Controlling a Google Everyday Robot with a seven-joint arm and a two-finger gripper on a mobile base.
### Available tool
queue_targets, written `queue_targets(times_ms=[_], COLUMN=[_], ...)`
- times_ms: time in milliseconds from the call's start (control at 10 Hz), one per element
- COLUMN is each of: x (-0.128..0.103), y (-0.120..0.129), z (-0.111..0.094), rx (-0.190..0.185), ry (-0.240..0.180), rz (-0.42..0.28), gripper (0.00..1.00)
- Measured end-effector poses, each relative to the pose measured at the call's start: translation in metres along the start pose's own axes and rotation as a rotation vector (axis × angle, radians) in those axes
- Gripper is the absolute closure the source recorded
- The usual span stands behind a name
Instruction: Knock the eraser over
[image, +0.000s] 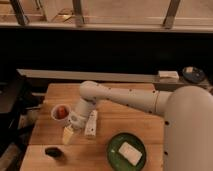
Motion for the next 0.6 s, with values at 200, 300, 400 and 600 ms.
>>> queue_targets(times_ms=[200,300,400,600], x=[-0.007,-0.010,-0.014,-0.022], y=[0.000,0.000,0.000,0.001], z=[0.016,0.022,0.031,0.039], rx=[-0.025,-0.035,-0.048,-0.058], ry=[0.022,0.029,0.038,0.042], rz=[-0.011,-0.017,-0.024,-0.043], gripper=[1.00,1.00,1.00,1.00])
